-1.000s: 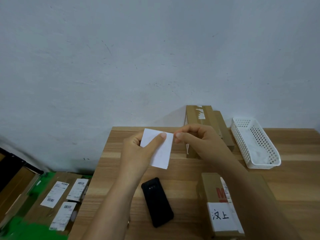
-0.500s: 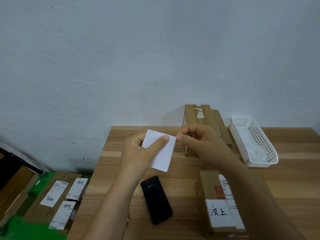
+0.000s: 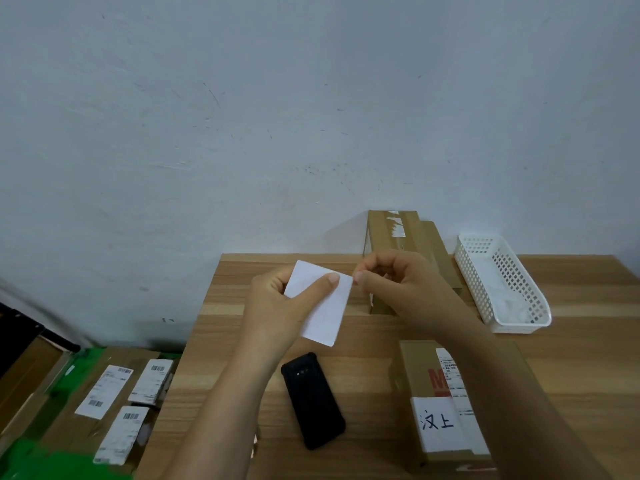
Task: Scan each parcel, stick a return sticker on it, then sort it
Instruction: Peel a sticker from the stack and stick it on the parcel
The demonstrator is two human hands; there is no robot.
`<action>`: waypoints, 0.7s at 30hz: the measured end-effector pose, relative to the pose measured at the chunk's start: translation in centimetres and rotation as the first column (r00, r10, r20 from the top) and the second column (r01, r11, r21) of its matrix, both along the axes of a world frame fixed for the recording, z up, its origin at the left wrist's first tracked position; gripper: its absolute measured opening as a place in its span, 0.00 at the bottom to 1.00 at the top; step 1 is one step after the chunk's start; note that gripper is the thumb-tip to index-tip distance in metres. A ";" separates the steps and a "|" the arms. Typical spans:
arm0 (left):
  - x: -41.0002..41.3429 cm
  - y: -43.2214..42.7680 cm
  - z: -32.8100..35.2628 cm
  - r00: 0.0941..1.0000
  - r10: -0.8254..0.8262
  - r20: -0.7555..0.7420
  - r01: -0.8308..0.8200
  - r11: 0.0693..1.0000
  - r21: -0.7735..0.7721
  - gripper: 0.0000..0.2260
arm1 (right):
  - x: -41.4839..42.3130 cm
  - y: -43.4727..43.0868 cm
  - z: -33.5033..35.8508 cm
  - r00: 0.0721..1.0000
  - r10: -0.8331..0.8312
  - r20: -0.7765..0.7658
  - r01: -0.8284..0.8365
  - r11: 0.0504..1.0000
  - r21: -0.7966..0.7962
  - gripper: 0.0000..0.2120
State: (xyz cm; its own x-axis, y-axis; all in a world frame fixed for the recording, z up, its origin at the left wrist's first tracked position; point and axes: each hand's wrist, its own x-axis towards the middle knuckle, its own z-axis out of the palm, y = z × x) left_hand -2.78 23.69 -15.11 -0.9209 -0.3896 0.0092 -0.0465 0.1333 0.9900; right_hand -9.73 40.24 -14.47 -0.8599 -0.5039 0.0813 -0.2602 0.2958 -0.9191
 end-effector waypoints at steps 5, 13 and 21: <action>-0.5 -0.4 -0.9 1.000 -0.024 -0.008 0.024 1.000 0.018 0.06 | 0.4 -0.5 -0.4 1.000 -0.010 0.008 0.010 0.999 -0.032 0.07; -1.6 1.0 -2.4 0.985 0.010 -0.173 -0.051 0.971 -0.232 0.13 | 0.8 -0.3 -1.4 0.981 -0.191 -0.020 0.190 0.980 -0.055 0.06; -3.2 4.7 -3.4 0.926 -0.368 -0.087 0.350 0.920 -0.174 0.06 | 1.9 3.2 -2.7 0.945 -0.322 -0.052 0.324 0.946 0.019 0.04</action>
State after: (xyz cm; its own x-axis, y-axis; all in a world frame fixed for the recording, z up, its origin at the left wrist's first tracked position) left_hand -6.00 28.42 -18.55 -0.9875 -0.0182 0.1568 0.1462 0.2695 0.9518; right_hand -7.85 43.45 -17.21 -0.9724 -0.2022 0.1168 -0.1901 0.3954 -0.8986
